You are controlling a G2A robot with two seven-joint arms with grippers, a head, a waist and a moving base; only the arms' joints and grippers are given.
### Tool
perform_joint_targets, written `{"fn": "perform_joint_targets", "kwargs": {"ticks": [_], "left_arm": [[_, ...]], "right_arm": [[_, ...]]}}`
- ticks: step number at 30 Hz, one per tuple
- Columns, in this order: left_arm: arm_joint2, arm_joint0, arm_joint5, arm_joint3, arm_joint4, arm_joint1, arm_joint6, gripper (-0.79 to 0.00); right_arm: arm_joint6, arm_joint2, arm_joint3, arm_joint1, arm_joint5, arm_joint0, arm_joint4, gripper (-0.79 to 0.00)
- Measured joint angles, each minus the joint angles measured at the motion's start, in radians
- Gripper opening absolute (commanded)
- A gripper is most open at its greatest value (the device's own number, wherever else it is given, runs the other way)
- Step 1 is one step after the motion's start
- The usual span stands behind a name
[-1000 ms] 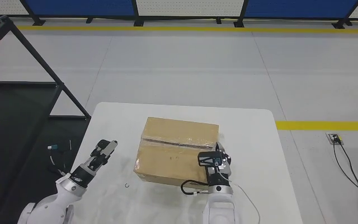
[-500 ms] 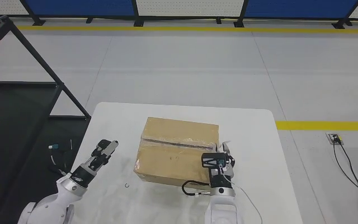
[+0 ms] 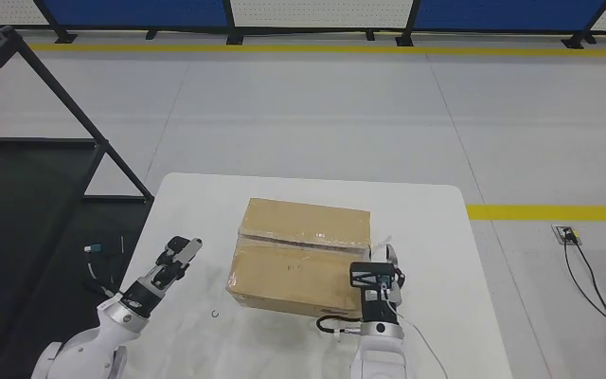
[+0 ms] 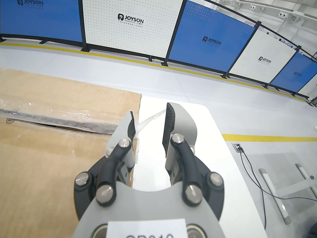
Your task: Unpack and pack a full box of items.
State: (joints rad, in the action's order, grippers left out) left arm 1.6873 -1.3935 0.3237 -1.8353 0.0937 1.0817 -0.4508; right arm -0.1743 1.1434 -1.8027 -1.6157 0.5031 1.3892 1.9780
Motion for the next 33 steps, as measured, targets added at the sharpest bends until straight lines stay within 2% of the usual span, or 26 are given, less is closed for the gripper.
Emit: {"fn": "perform_joint_targets", "kwargs": {"ticks": [4,5,7,8,9,16,19,21,25,27,33], "left_arm": [[-0.001,0.002,0.003,0.001,-0.001,0.000,0.000,0.000],[-0.001,0.002,0.002,0.002,-0.002,0.000,0.000,0.000],[-0.001,0.002,0.002,0.002,-0.002,-0.001,0.001,0.000],[0.000,0.002,0.001,0.003,-0.002,-0.001,0.003,0.000],[0.000,0.002,0.000,0.003,-0.001,-0.001,0.004,0.000],[0.000,0.004,0.001,0.006,-0.002,-0.001,0.004,0.000],[0.001,0.006,0.001,0.006,-0.003,-0.002,0.003,0.000],[0.005,0.007,0.001,0.005,-0.003,-0.002,0.006,0.000],[0.033,0.002,-0.007,0.001,0.013,-0.004,0.024,0.000],[0.049,-0.007,-0.007,-0.004,0.027,-0.006,0.031,0.000],[0.055,-0.012,-0.004,-0.006,0.034,-0.006,0.031,0.000]], "right_arm": [[0.005,0.008,-0.010,-0.001,0.011,0.008,-0.015,-0.406],[0.007,0.010,-0.014,-0.002,0.014,0.011,-0.021,-0.271],[0.012,0.017,-0.023,-0.003,0.021,0.018,-0.037,-0.074],[0.014,0.020,-0.026,-0.003,0.022,0.020,-0.045,-0.015],[0.016,0.024,-0.031,-0.003,0.021,0.023,-0.053,0.000],[0.044,0.057,-0.089,-0.001,0.011,0.055,-0.106,0.000],[0.040,0.071,-0.124,0.001,-0.025,0.064,-0.132,0.000],[0.001,0.082,-0.155,0.005,-0.100,0.062,-0.162,0.000],[-0.168,0.145,-0.246,0.020,-0.385,0.038,-0.280,0.000],[-0.199,0.147,-0.248,0.020,-0.441,0.037,-0.285,0.000],[-0.165,0.145,-0.245,0.020,-0.389,0.038,-0.280,0.000]]}}
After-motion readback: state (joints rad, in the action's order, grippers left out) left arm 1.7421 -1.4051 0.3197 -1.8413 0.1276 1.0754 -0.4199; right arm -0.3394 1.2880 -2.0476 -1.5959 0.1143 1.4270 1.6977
